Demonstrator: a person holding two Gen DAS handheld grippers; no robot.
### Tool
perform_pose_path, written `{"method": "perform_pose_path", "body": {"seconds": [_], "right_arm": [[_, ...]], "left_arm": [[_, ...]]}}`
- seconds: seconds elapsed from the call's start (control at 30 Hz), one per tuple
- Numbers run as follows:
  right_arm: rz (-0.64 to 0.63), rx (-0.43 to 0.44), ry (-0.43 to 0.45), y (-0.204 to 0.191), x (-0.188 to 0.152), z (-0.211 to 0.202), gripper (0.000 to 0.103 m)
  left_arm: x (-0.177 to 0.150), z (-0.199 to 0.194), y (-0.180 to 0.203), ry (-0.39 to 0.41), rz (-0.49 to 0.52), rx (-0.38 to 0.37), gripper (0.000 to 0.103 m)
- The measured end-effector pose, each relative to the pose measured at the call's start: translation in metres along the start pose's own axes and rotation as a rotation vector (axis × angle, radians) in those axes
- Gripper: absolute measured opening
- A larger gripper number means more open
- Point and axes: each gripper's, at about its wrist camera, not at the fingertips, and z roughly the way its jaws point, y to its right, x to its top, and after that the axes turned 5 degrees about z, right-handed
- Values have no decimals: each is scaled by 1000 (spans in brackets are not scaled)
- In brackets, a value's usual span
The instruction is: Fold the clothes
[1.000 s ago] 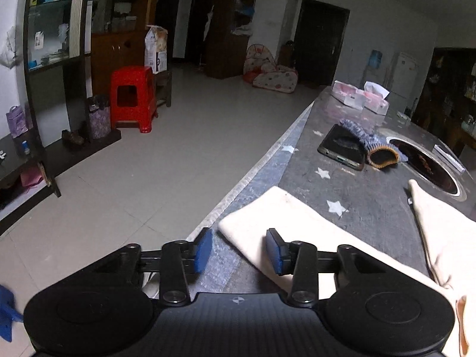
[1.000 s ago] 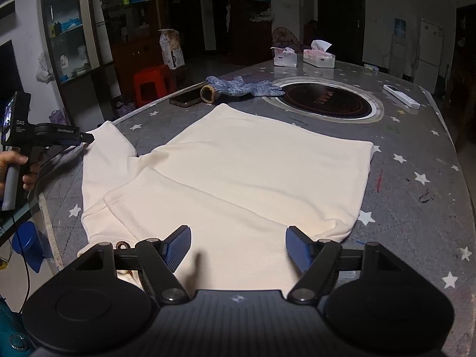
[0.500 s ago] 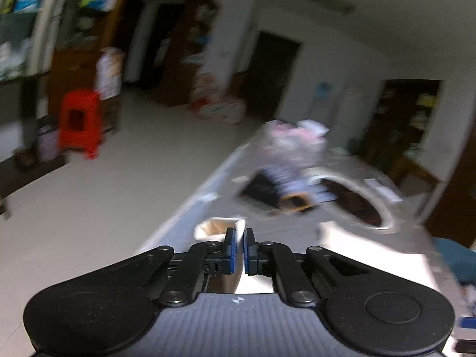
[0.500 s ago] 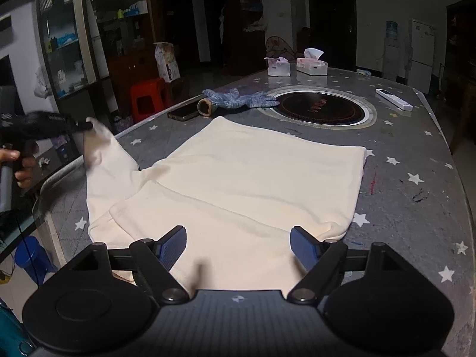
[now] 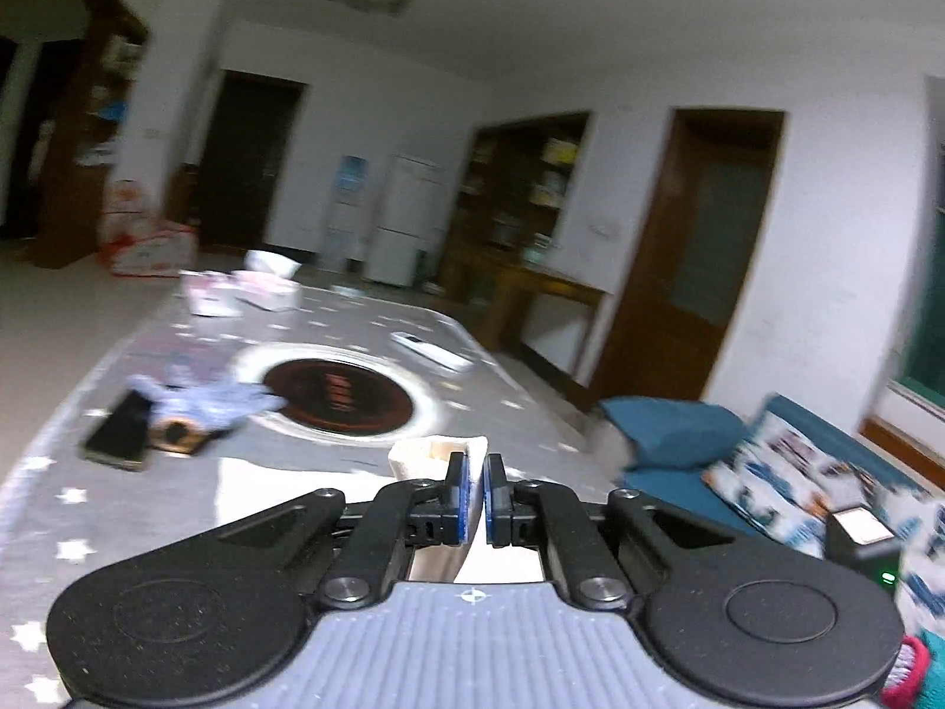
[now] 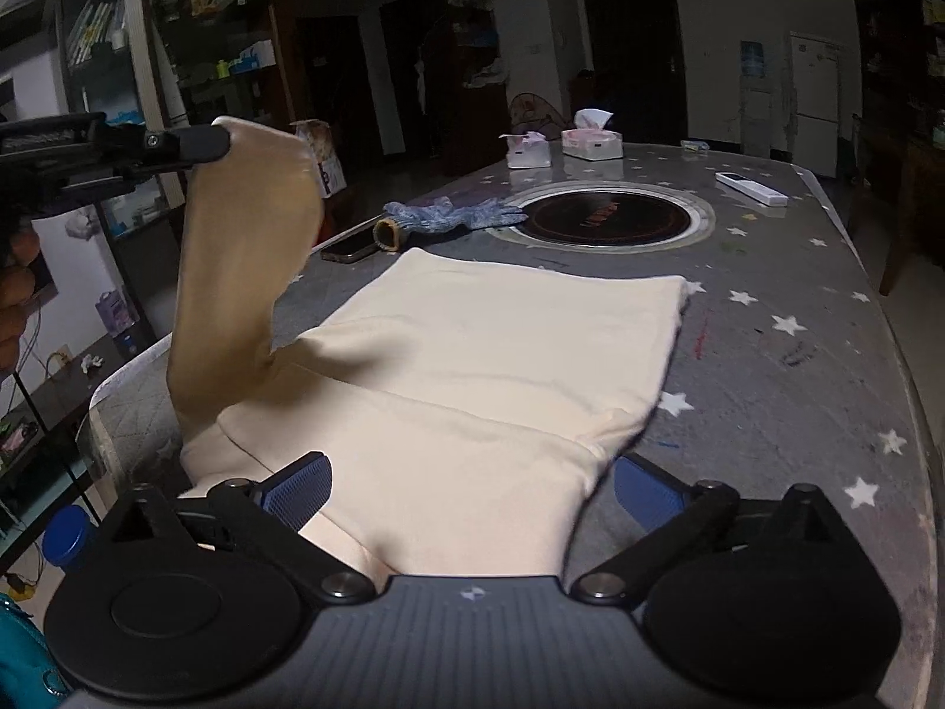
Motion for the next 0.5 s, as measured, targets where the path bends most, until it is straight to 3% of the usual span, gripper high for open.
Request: {"method": "perform_pose_path", "body": {"seconds": [0.23,0.5], "right_arm": [[22,-17,12,12,-12,-14,103],[55,-82,12,24,-19,-20,103]], "left_arm": [[-25,38,47,-106,67,-128,5],[-56,65,52,-221,73,-184,9]]}}
